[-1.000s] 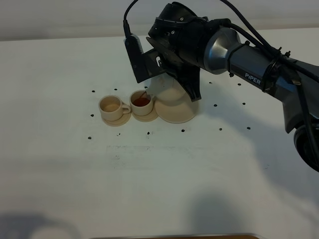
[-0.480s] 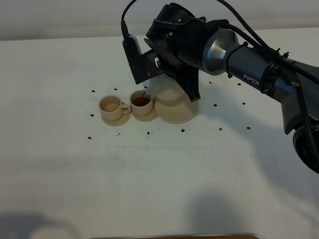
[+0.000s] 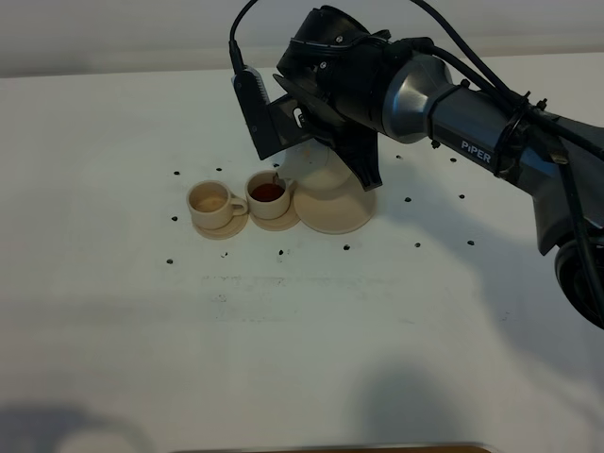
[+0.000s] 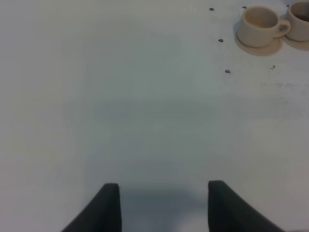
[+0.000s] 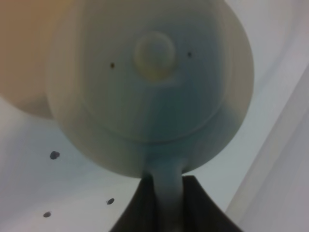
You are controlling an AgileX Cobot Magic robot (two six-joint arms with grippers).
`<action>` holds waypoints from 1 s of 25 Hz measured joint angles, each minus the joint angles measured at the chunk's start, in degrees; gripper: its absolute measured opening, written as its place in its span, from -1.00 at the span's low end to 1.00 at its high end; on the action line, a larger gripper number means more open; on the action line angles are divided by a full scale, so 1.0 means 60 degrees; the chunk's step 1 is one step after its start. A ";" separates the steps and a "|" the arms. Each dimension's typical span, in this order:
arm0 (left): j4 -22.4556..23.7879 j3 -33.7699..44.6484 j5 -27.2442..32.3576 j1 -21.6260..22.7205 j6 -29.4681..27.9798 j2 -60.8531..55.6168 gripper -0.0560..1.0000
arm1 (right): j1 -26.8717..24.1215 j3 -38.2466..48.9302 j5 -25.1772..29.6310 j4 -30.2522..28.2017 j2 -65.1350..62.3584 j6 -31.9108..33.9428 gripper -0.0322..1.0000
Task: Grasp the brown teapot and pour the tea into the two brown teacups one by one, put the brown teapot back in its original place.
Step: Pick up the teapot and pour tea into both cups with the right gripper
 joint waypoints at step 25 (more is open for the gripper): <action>0.0000 0.0000 0.0000 0.0000 0.0000 0.0000 0.01 | 0.0082 0.0000 0.0000 -0.0029 0.0000 -0.0441 -0.78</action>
